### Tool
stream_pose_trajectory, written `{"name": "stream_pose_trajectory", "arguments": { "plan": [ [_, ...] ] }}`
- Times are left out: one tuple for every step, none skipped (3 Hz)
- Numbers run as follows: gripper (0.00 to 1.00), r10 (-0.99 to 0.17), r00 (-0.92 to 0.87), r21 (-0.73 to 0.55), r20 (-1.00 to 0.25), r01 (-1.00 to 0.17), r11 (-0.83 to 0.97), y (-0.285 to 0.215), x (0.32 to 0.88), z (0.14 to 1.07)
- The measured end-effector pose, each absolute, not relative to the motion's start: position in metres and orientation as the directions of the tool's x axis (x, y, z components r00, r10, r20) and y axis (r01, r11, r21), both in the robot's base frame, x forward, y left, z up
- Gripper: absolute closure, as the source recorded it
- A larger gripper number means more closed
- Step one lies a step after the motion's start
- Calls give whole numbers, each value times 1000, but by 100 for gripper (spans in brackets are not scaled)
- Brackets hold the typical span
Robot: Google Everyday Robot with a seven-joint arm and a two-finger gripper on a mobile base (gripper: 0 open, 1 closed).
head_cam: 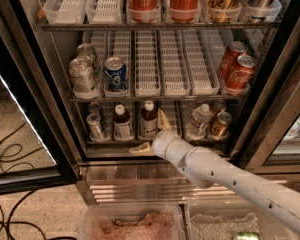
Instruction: Pick blue plastic bottle from bottom shelf of fridge
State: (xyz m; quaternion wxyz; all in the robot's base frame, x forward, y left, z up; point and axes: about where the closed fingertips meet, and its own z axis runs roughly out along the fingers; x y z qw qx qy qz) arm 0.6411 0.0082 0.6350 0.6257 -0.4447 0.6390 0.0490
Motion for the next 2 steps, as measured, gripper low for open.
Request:
{"name": "stream_pose_trajectory", "arguments": {
  "plan": [
    [0, -519, 192, -520, -833, -591, 616, -1, 660, 643],
    [0, -528, 177, -528, -830, -554, 644, -11, 671, 643]
  ]
}}
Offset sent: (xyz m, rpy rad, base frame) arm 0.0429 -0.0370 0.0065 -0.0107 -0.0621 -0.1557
